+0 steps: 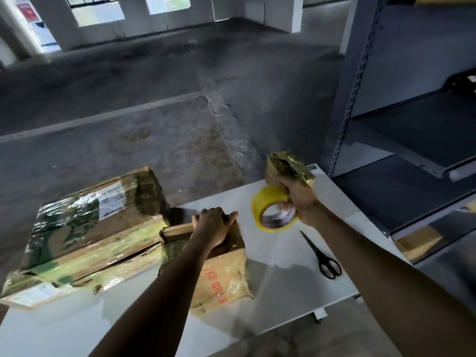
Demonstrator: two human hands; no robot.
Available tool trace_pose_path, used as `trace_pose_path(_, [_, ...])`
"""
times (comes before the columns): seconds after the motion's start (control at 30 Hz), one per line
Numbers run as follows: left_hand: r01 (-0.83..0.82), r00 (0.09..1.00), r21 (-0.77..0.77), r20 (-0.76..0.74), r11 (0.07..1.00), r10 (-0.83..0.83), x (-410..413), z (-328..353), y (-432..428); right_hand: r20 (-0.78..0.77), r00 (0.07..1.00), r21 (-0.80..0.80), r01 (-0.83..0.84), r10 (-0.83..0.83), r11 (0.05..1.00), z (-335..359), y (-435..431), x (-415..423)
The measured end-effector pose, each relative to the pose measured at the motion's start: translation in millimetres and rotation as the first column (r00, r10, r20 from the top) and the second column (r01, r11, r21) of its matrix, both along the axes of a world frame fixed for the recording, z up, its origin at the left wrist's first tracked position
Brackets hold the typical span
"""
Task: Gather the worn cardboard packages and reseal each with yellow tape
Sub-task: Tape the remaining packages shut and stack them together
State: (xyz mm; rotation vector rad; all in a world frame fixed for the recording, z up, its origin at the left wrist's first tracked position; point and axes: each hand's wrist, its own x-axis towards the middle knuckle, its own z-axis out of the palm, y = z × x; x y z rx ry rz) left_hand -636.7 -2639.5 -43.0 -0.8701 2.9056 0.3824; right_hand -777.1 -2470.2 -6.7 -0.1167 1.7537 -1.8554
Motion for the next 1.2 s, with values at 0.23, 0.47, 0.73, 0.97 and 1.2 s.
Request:
trace_pose_path(0.23, [-0.102,0.994,-0.027,-0.050,0.994,0.100,-6,-9,-4,0.065,0.998,0.253,-0.021,0.004,0.967,-85,23,29])
trace_pose_path(0.47, [-0.169,0.972,0.186,-0.134,0.968,0.195,0,19,0,0.167,0.983,0.029,-0.077,0.071,0.997,-66,15,34])
trace_pose_path(0.73, [-0.134,0.664,0.817,-0.346,0.561,0.663,38,24,-21,0.130,0.966,-0.210,-0.196,0.226,0.958,-3,-36,36])
trace_pose_path(0.97, [-0.081,0.603,0.876,-0.337,0.476,0.723,88,-22,-41,-0.174,0.905,0.147,-0.366,0.388,0.919,-19,-61,86])
trace_pose_path(1.2, [-0.222,0.778,0.693,-0.298,0.686,0.553,112,-37,-68,-0.252,0.817,0.212,-0.477,0.519,0.853,-20,-88,134])
